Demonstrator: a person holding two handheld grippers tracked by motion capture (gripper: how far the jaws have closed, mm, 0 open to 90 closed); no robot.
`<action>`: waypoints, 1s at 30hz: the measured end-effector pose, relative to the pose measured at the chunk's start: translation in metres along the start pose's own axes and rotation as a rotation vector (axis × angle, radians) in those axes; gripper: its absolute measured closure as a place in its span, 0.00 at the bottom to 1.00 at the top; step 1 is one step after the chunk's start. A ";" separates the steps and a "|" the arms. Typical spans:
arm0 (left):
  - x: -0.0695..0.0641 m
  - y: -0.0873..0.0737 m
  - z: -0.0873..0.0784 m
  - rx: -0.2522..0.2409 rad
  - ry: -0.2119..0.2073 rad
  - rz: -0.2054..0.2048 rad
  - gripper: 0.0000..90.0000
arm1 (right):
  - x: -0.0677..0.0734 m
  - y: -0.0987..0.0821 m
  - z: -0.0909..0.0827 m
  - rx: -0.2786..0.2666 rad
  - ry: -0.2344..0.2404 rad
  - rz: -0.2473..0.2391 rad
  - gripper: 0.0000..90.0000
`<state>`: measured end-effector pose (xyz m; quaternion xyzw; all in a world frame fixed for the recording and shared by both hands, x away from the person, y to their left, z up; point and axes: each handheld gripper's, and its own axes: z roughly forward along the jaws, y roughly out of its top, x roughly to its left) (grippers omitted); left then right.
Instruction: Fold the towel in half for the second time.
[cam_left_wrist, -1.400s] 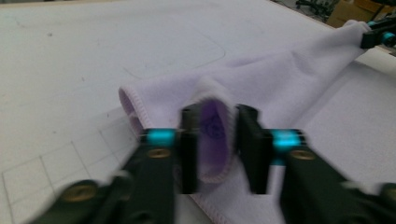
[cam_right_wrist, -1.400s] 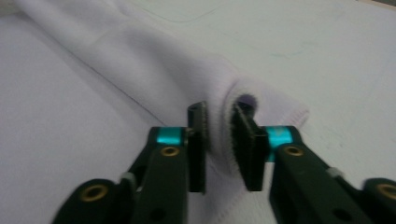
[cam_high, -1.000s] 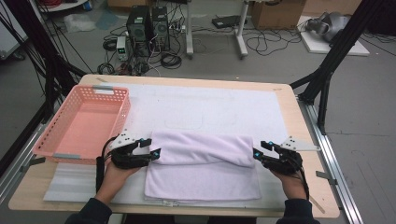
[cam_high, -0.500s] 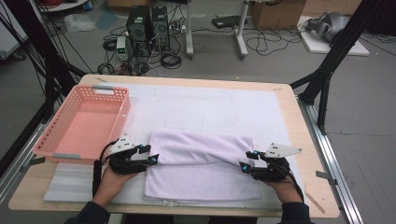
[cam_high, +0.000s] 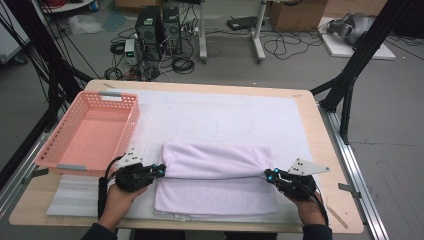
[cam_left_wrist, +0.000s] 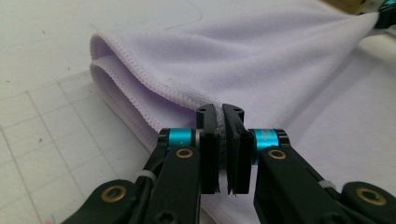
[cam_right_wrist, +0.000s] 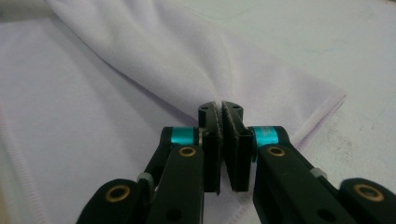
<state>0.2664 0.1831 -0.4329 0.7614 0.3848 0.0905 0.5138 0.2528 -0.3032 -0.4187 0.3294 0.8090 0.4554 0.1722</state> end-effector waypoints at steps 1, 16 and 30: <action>-0.002 -0.001 -0.004 -0.001 -0.011 -0.008 0.94 | 0.001 0.001 -0.003 -0.002 0.010 -0.003 0.96; -0.011 -0.009 -0.019 -0.041 -0.017 -0.026 0.51 | 0.000 -0.010 -0.029 -0.050 0.005 0.112 0.58; 0.033 0.025 0.043 0.065 0.177 -0.130 0.57 | -0.035 0.011 0.063 0.134 -0.254 0.109 0.46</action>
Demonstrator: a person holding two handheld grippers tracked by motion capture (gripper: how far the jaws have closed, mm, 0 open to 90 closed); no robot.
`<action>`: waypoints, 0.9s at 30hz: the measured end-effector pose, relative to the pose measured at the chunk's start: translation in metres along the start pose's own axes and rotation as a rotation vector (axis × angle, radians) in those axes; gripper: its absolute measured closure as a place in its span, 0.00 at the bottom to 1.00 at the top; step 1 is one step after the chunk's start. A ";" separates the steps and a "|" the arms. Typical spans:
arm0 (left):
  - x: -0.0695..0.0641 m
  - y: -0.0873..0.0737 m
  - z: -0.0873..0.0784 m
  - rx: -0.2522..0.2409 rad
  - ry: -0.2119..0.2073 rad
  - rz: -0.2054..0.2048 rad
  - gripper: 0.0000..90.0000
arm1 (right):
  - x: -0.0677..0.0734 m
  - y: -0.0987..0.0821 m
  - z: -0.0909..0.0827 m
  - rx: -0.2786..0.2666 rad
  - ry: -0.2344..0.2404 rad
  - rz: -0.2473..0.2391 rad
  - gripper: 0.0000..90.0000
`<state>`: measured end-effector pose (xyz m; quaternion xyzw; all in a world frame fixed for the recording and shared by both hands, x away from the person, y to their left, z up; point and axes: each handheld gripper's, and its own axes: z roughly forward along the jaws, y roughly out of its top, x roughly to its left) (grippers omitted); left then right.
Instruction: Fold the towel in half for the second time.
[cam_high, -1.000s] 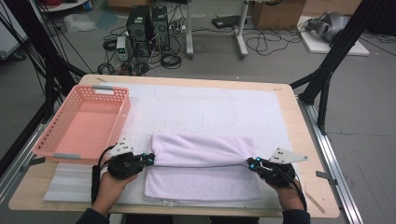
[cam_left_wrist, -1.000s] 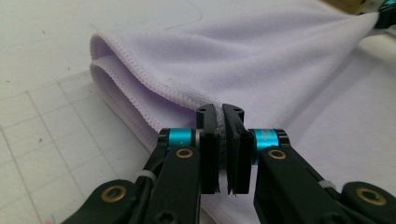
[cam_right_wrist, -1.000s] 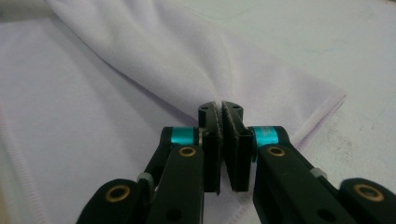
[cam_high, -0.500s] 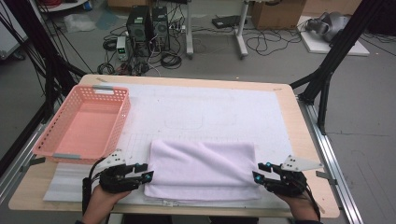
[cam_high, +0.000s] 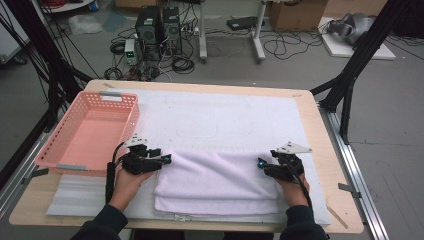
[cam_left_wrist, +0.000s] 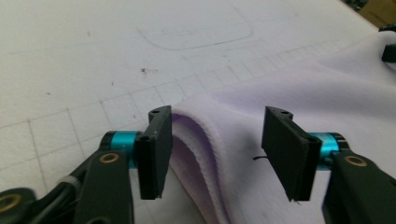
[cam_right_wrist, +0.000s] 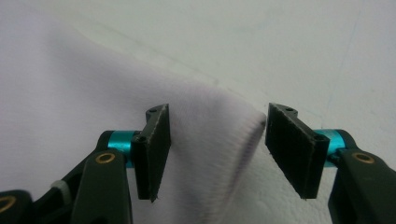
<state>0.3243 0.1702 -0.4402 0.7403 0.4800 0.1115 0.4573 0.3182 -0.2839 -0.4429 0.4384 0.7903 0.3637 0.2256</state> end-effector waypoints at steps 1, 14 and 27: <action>0.001 -0.001 0.001 0.013 0.034 -0.001 0.70 | -0.001 0.000 0.004 0.026 -0.037 -0.018 0.45; 0.012 0.000 -0.006 -0.128 -0.017 -0.023 0.47 | -0.031 -0.001 -0.016 -0.152 0.046 0.159 0.45; 0.015 0.007 0.022 0.035 -0.087 0.018 0.89 | -0.026 0.004 0.014 0.008 0.184 0.045 0.91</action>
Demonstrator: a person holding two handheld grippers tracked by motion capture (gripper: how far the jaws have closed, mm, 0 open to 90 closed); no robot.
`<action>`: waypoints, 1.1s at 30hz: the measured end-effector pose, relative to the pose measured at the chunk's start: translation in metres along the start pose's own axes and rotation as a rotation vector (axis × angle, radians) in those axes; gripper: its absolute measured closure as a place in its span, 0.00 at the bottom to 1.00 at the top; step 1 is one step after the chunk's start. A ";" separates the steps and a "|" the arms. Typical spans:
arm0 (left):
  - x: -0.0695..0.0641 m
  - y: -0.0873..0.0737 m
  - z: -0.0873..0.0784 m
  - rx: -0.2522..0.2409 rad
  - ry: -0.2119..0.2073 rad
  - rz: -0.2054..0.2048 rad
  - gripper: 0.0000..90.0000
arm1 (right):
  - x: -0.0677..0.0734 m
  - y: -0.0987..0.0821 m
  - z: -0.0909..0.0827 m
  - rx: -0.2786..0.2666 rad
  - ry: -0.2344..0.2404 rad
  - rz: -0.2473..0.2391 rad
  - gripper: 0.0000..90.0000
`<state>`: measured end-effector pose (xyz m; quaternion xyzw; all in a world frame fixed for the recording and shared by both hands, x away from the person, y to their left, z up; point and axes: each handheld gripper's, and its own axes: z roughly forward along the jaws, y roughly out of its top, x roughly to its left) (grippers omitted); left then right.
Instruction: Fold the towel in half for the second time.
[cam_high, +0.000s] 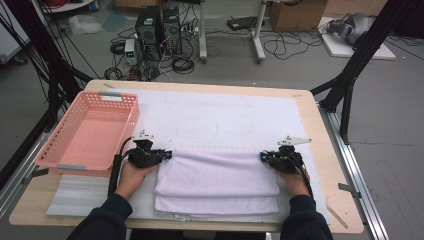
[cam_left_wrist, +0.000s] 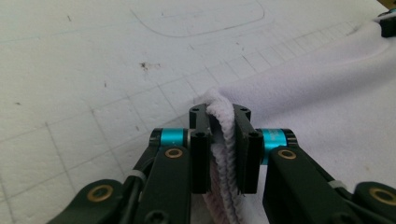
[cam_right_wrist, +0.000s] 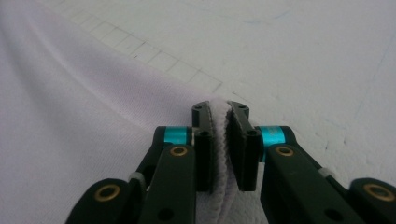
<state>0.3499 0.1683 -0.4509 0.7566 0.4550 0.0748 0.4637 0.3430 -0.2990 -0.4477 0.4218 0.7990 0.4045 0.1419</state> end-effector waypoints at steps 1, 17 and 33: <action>0.001 0.002 0.000 -0.023 0.009 -0.006 0.90 | -0.001 0.001 0.000 -0.007 0.000 0.006 0.92; 0.030 0.062 0.027 -0.175 0.120 -0.016 0.90 | -0.026 0.055 0.025 -0.108 -0.187 0.039 0.92; 0.021 0.052 0.014 -0.172 0.090 -0.012 0.44 | -0.020 0.064 0.023 -0.093 -0.236 0.075 0.49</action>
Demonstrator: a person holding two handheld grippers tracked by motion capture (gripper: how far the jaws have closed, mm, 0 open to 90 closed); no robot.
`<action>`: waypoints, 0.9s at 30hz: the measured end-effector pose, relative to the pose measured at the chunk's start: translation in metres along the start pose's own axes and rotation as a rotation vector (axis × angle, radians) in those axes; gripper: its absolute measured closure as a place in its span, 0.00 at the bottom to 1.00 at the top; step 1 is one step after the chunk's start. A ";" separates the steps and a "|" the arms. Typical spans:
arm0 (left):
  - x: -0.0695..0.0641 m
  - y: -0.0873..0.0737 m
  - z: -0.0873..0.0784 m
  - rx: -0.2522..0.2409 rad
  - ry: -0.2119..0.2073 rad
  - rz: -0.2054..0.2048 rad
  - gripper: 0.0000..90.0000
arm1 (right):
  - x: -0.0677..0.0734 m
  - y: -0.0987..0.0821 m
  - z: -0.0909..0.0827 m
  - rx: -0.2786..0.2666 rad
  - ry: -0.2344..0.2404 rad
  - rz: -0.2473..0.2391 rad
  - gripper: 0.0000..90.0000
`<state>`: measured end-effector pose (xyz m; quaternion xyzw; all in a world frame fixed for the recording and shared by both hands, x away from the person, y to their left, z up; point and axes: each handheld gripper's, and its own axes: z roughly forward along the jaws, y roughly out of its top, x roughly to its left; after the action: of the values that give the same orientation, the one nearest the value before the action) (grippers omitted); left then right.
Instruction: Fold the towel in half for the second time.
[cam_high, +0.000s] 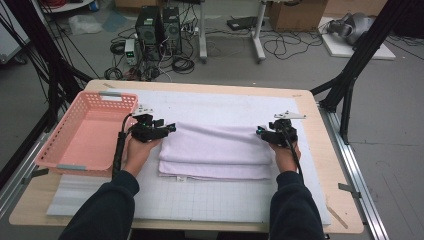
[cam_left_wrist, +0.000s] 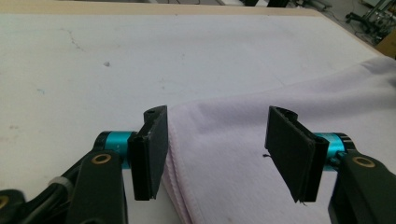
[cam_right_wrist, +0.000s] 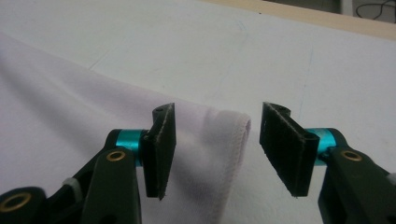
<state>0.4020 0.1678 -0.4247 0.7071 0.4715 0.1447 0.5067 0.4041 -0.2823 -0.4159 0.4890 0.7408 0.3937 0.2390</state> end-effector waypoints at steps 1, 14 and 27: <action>-0.002 -0.003 -0.003 -0.005 -0.003 -0.002 0.42 | 0.002 0.001 -0.004 -0.002 0.007 0.001 0.49; -0.026 -0.024 -0.030 0.034 -0.070 0.090 0.41 | 0.015 -0.024 -0.046 -0.027 0.100 -0.038 0.51; -0.028 -0.056 -0.048 0.092 -0.015 0.109 0.57 | 0.016 -0.067 -0.081 -0.076 0.103 0.010 0.59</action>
<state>0.3257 0.1752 -0.4431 0.7552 0.4348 0.1451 0.4686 0.3016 -0.3104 -0.4232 0.4623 0.7341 0.4475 0.2170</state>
